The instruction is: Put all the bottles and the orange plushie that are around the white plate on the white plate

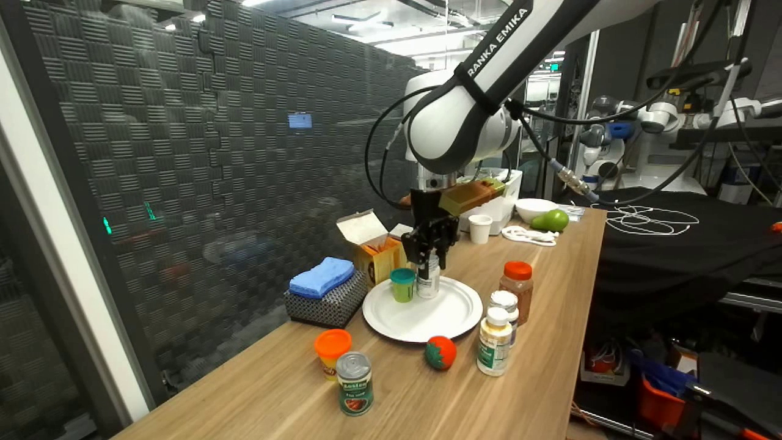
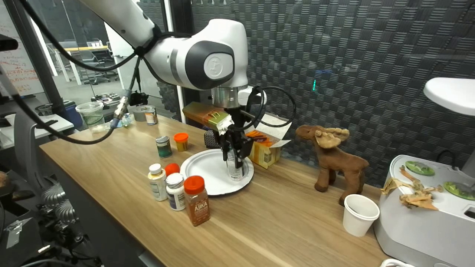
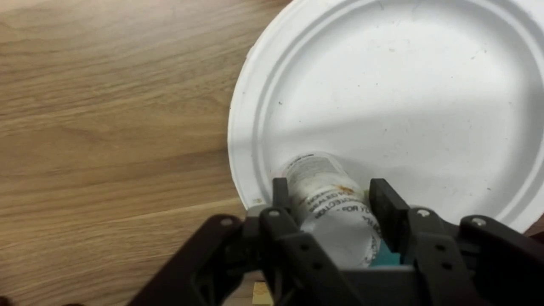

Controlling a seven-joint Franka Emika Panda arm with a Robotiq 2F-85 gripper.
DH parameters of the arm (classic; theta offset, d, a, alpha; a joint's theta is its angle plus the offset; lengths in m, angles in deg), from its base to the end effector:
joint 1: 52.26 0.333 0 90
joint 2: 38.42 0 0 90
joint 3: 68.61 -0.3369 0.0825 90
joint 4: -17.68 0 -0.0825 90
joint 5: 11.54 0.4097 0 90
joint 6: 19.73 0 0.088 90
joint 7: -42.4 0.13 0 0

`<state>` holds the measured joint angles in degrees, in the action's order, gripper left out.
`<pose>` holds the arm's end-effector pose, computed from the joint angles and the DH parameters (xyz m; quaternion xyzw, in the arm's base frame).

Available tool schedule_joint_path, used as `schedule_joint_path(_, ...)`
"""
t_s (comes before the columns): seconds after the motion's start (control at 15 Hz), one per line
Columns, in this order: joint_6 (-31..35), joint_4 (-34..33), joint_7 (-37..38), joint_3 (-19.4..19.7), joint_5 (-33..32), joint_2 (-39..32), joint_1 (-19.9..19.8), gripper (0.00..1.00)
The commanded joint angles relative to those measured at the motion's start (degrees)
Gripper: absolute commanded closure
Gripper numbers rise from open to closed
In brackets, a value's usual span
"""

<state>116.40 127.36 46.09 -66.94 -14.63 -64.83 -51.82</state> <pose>0.6553 -0.0148 0.2303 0.9994 -0.0220 0.0009 0.0252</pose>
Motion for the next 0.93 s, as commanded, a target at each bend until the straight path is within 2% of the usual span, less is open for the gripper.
schedule_joint_path(0.0,-1.72,-2.86,-1.25,-0.55,1.45,-1.35,-0.79,0.24)
schedule_joint_path(0.07,-2.02,-2.58,-1.52,-0.68,1.75,-0.75,-0.98,0.23)
schedule_joint_path(0.27,-2.87,-0.12,-1.33,-0.83,3.36,2.45,-1.71,0.03)
schedule_joint_path(0.33,-3.73,1.20,-1.38,-1.02,4.60,4.08,-2.14,0.00)
schedule_joint_path(0.67,-5.47,14.00,0.81,-0.90,13.63,16.58,-3.71,0.00)
schedule_joint_path(0.87,-5.40,22.65,2.06,-0.18,16.18,24.40,-3.41,0.00)
